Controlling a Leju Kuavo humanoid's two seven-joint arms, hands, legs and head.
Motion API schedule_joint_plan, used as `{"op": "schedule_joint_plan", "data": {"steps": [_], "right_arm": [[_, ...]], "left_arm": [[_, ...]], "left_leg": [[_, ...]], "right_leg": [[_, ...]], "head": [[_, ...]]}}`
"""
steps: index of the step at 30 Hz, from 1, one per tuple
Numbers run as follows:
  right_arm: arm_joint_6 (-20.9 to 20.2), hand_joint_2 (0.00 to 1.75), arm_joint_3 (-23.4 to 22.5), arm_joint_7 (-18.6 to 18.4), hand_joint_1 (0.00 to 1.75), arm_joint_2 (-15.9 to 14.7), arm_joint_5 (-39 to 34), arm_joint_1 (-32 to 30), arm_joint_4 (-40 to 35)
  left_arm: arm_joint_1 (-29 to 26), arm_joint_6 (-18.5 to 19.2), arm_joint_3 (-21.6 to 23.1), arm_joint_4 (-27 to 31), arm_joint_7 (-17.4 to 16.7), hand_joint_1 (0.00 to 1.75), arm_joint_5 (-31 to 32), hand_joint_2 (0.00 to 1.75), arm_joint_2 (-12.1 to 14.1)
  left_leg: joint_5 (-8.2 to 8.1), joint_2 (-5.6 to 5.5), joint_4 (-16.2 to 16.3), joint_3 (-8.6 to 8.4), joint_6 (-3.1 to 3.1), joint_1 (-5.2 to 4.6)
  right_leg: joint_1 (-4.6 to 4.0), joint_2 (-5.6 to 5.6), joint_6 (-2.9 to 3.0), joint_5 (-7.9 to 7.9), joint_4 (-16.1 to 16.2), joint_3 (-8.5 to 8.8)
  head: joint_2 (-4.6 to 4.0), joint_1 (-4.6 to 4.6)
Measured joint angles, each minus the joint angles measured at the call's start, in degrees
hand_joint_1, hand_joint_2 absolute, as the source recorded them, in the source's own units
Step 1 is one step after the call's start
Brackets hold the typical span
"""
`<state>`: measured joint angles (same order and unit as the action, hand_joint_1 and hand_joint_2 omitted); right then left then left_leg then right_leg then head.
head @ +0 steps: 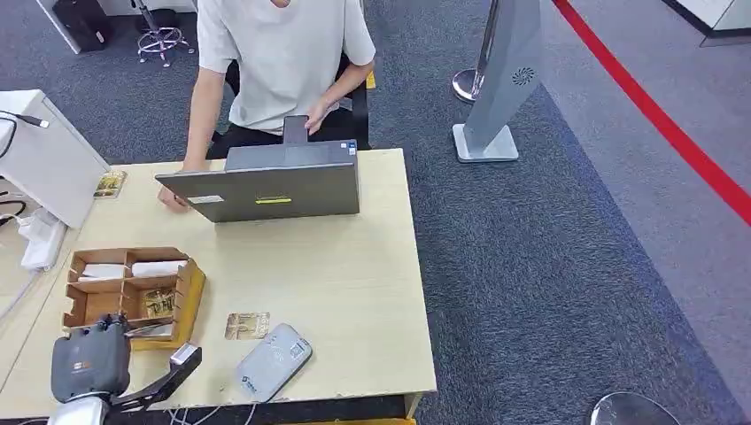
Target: Pass the card to the sensor for recognition and then transmit it.
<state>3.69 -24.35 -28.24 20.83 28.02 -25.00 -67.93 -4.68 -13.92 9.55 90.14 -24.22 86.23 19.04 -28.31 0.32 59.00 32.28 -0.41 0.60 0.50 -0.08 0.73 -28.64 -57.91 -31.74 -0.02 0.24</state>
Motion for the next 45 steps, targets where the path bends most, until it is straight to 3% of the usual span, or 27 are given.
{"op": "schedule_joint_plan", "data": {"steps": [9,16,30,38,45], "right_arm": [[-1.0,1.75,-1.1,4.0,0.0,0.0,3.5,2.0,2.0],[-1.3,1.75,-3.4,6.8,0.0,0.0,5.8,4.3,6.0],[-1.6,1.75,-5.1,8.0,0.0,0.0,6.9,5.8,9.1],[-2.2,1.75,-10.4,12.5,0.0,0.0,13.8,9.7,14.7],[-4.1,1.75,-20.4,17.1,0.0,0.0,24.0,14.4,20.5]], "left_arm": [[13.4,7.5,0.9,5.8,-1.7,1.75,0.0,1.75,5.2],[23.3,11.0,3.8,6.8,-1.7,1.75,0.0,1.75,8.5],[27.3,11.7,5.8,6.8,-1.5,1.75,0.0,1.75,9.8],[35.9,16.5,8.5,6.0,0.1,1.75,0.0,1.75,10.9],[42.3,18.6,11.6,5.2,1.2,1.75,0.0,1.75,11.0]], "left_leg": [[0.23,-0.06,0.0,0.01,-0.07,0.04],[0.24,-0.01,0.0,0.01,-0.08,0.03],[0.24,0.0,0.0,0.08,-0.08,0.04],[0.3,0.02,0.0,0.12,-0.07,0.03],[0.31,0.02,0.0,0.14,-0.07,0.03]], "right_leg": [[-0.05,-0.05,0.03,0.18,0.0,0.0],[-0.05,0.01,0.07,0.22,0.0,-0.02],[-0.05,0.04,0.07,0.22,0.0,-0.14],[-0.05,0.04,0.09,0.3,0.0,-0.16],[-0.05,0.05,0.09,0.31,0.0,-0.17]], "head": [[0.0,0.0],[0.0,0.0],[0.0,0.0],[0.0,0.0],[0.0,0.0]]}}
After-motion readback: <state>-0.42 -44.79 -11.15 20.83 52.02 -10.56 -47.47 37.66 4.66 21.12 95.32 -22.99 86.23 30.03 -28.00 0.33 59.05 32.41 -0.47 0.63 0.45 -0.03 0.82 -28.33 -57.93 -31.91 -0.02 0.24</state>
